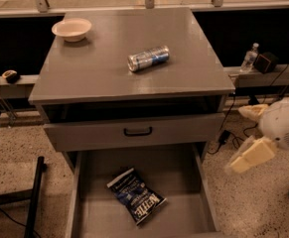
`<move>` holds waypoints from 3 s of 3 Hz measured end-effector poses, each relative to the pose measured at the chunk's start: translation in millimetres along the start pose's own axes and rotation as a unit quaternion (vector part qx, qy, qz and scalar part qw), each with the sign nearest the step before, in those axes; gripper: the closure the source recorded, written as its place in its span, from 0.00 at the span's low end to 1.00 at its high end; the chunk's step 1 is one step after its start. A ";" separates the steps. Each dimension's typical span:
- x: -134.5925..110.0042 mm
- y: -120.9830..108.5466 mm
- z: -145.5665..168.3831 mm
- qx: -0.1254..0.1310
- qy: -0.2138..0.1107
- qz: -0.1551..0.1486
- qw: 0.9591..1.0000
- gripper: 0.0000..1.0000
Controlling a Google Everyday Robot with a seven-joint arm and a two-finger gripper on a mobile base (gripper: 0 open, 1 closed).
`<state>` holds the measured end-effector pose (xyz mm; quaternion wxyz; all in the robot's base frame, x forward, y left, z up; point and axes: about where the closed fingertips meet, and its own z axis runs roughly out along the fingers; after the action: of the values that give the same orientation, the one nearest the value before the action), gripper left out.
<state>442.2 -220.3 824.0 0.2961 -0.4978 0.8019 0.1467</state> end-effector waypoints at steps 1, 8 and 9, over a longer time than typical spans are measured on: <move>7.5 1.8 20.5 0.008 -0.059 -0.032 0.998 0.00; 35.0 61.9 262.2 -0.031 -0.150 -0.115 0.981 0.00; 56.3 84.6 303.2 -0.046 -0.121 -0.121 0.984 0.00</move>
Offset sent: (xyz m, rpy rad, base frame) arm 0.0028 0.0061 -0.0191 0.0757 -0.0861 0.0357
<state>448.5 -60.6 547.1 0.3831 -0.5830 0.6862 0.2059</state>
